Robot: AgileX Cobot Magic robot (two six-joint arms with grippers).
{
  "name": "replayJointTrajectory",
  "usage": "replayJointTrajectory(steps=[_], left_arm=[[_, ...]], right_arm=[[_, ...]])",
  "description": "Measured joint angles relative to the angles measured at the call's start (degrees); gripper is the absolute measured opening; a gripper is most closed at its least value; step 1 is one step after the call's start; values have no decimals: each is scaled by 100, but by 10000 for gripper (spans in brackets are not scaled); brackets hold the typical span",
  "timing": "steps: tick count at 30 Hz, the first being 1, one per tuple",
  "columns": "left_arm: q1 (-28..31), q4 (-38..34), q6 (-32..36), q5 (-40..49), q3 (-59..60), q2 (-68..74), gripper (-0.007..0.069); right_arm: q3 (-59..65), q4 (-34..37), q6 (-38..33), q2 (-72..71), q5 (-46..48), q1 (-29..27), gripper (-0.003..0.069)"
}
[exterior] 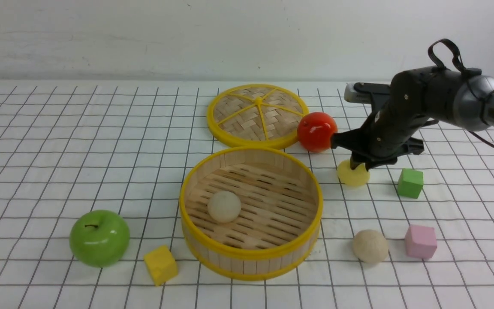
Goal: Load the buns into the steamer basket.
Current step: Use the right arm to grab a steamed stuffed bun, then use the right arm to put the steamed stuffed bun into the steamer
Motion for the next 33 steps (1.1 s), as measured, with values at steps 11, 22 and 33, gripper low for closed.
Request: replayJointTrajectory(steps=[11, 22, 33], left_arm=[[0, 0, 0, 0, 0, 0, 57], [0, 0, 0, 0, 0, 0, 64], [0, 0, 0, 0, 0, 0, 74]], right_arm=[[-5, 496, -450, 0, 147, -116, -2], [-5, 645, -546, -390, 247, -223, -10], [-5, 1515, -1157, -941, 310, -217, -10]])
